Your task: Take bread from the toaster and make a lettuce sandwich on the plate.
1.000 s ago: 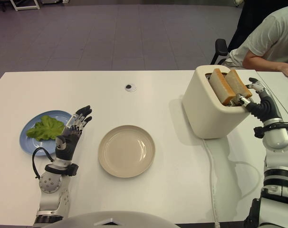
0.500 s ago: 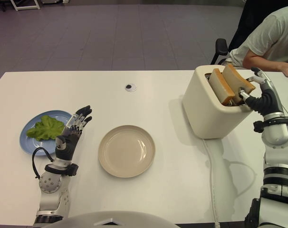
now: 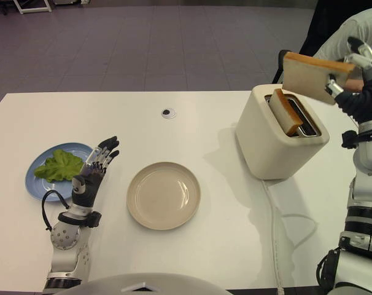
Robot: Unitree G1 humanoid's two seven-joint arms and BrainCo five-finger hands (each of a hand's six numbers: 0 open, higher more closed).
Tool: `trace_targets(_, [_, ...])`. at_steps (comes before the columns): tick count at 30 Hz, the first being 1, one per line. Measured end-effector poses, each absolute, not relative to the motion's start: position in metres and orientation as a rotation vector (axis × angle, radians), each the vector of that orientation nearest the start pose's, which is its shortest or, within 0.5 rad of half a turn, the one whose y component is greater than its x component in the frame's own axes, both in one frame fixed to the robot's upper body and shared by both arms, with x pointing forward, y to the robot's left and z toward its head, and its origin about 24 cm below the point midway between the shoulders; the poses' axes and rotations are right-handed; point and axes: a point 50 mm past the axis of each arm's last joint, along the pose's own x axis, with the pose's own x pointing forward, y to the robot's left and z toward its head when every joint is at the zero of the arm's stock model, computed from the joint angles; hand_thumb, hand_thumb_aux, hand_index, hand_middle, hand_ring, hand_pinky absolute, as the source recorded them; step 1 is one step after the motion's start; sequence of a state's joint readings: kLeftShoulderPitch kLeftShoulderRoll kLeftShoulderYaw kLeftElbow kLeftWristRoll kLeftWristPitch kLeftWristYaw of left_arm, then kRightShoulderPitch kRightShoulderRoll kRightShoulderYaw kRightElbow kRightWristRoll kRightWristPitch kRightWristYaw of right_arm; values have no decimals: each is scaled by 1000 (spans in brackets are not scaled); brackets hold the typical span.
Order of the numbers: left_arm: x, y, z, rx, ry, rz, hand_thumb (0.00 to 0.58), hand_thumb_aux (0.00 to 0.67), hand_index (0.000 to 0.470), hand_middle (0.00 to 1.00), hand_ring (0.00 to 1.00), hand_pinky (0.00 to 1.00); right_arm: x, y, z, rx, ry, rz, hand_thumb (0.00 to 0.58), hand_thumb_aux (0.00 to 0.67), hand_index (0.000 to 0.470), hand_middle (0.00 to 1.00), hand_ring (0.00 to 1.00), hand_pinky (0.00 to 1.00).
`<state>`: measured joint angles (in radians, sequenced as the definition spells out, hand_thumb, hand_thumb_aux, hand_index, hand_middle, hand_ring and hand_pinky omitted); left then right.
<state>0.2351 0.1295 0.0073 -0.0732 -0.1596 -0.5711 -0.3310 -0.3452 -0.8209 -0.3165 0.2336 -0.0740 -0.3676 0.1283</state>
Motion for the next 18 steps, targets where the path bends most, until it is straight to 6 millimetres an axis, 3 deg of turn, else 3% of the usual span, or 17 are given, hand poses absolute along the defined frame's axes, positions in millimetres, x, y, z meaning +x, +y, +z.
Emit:
trace_targets(4, [195,172,64,61,-420,-257,0,0,0,0,0,0,278,-290,245,-957,-625,-67,580,670,470,0,0,0])
trace_targets(8, [197,172,64,61,-422,-260,0,0,0,0,0,0,280,-252,246,-1003,-688,60,580,670,470,0,0,0])
trace_targets(14, [201,172,62,62,-419,-259,0,0,0,0,0,0,273,-166,204,-965,-758,442,580,670,470,0,0,0])
trace_targets(18, [203,173,63,57,-423,-257,0,0,0,0,0,0,262,-136,164,-984,-744,608,580,670,470,0,0,0])
